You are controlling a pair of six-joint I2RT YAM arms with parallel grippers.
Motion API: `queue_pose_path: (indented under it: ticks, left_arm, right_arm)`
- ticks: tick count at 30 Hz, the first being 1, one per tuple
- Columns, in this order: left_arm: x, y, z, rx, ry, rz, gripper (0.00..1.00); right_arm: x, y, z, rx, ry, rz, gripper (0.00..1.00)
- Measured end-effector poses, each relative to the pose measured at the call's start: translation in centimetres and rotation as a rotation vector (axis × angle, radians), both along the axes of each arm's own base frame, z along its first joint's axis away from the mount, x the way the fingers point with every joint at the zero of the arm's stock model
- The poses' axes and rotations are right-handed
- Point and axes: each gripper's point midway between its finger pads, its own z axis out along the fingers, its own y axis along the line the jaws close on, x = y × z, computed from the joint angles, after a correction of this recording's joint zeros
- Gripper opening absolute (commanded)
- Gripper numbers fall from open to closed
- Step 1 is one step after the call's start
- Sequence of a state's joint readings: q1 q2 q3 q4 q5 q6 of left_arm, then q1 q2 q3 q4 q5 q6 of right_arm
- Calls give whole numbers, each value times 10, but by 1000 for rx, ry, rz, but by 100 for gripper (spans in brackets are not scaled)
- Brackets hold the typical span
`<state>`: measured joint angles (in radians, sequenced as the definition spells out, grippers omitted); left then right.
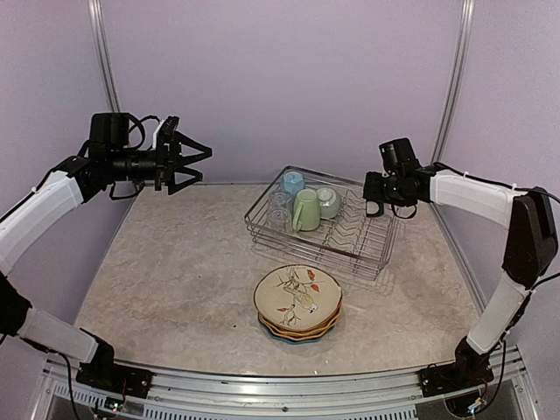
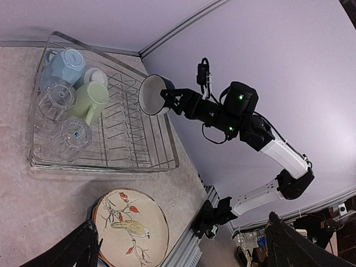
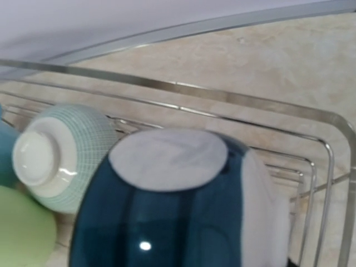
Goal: Unload the mixed dishes from the dish rack
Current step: Pass from the right arm to the left
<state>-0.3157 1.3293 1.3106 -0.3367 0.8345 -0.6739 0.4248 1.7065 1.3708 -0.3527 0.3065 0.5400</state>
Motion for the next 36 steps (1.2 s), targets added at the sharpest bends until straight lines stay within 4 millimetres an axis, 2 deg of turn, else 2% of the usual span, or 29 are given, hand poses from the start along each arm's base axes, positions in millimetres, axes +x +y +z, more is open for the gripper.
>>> queue_pose_path:
  ticks: [5, 9, 15, 20, 26, 30, 33, 36]
  left_arm:
    - [0, 0, 0, 0, 0, 0, 99]
    - [0, 0, 0, 0, 0, 0, 99]
    - [0, 0, 0, 0, 0, 1, 99]
    - [0, 0, 0, 2, -1, 3, 99]
    - [8, 8, -6, 37, -14, 51, 99]
    - [19, 28, -4, 55, -27, 132, 99]
    - [26, 45, 0, 77, -45, 223, 99]
    - [25, 51, -1, 95, -47, 280, 98]
  right_arm:
    - [-3, 2, 8, 135, -40, 24, 35]
    - [-4, 22, 21, 255, -77, 85, 36]
    - [-13, 39, 38, 373, -113, 149, 35]
    - [-19, 64, 51, 488, -135, 240, 35]
    - [-47, 124, 65, 567, -130, 397, 35]
    - [-77, 178, 67, 618, -104, 527, 35]
    - [-96, 216, 62, 667, -75, 611, 35]
    - [-110, 254, 49, 724, -29, 680, 35]
